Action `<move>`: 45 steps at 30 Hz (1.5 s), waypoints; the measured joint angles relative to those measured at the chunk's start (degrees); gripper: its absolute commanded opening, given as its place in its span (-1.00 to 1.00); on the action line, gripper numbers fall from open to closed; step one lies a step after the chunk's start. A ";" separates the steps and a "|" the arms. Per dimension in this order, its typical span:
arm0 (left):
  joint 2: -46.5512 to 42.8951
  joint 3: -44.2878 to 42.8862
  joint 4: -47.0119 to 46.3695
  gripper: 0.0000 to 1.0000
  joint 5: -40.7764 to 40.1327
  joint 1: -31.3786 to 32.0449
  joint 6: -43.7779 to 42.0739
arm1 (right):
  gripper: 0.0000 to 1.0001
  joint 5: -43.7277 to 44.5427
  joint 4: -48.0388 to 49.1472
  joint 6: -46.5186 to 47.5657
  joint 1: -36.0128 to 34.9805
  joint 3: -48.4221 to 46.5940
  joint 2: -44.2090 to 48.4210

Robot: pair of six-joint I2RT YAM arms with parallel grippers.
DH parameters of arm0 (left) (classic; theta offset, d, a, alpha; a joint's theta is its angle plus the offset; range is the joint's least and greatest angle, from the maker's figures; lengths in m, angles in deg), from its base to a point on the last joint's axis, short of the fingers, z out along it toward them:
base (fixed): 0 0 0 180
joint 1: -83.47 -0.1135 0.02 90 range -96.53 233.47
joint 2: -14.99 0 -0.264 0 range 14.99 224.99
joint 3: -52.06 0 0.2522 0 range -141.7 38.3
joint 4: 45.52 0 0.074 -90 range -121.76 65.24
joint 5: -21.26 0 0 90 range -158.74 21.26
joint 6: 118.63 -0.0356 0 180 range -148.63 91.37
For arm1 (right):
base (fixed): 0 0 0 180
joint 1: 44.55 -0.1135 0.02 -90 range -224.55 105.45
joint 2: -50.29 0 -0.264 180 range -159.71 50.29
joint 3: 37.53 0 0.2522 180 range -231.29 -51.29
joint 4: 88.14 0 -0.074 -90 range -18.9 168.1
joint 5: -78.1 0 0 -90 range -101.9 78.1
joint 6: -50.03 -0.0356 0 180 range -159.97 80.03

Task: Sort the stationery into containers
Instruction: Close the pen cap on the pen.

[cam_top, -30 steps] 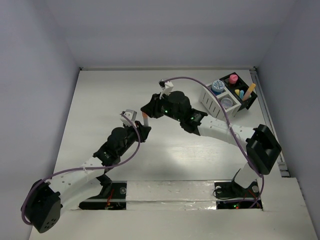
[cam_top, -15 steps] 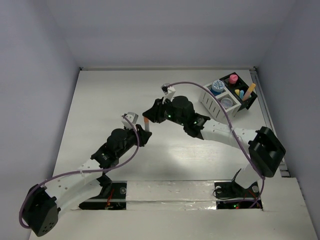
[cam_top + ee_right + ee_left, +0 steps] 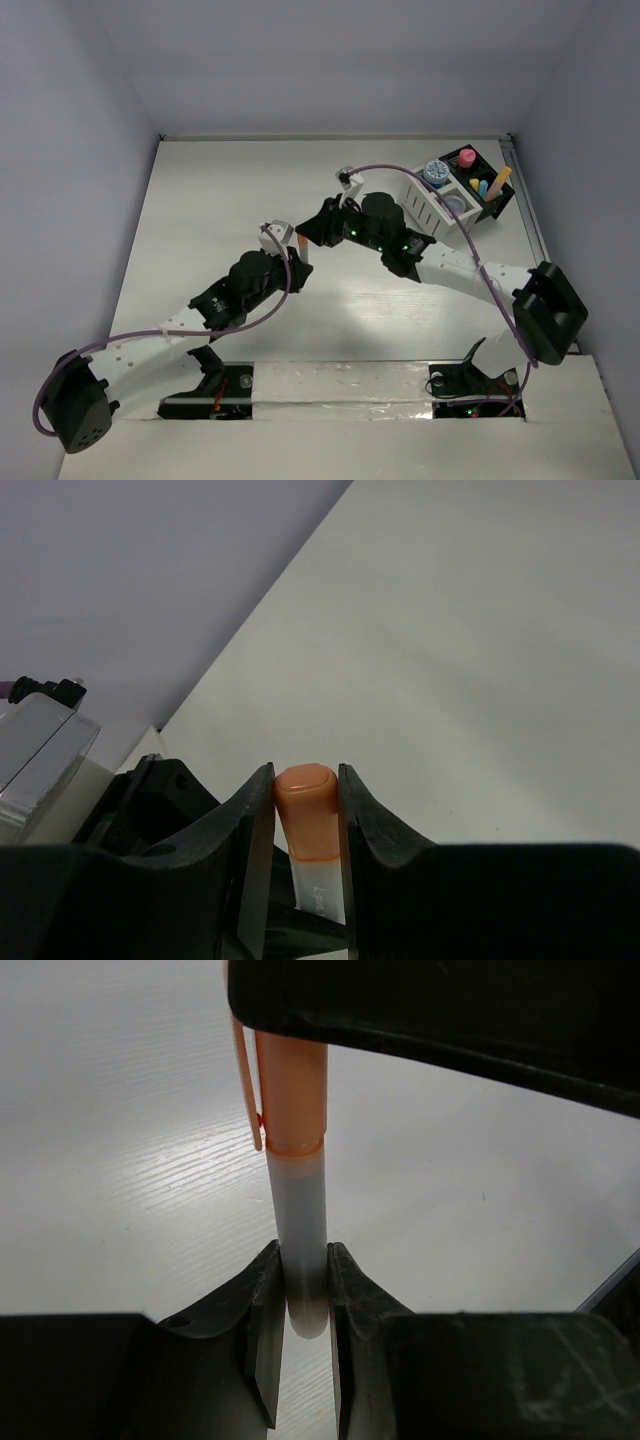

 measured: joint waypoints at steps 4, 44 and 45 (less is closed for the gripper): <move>0.00 -0.68 0.35 -1.00 -1.46 2.08 -0.85 | -1.00 -0.15 1.03 -1.27 0.79 3.74 3.93; 7.13 -14.19 20.31 -1.00 -8.11 2.71 -10.75 | -1.00 12.44 22.93 -5.79 -4.61 14.47 0.46; 7.13 -14.19 20.55 -1.00 -8.02 2.71 -10.73 | -1.00 12.57 23.02 -6.05 -4.63 14.69 0.74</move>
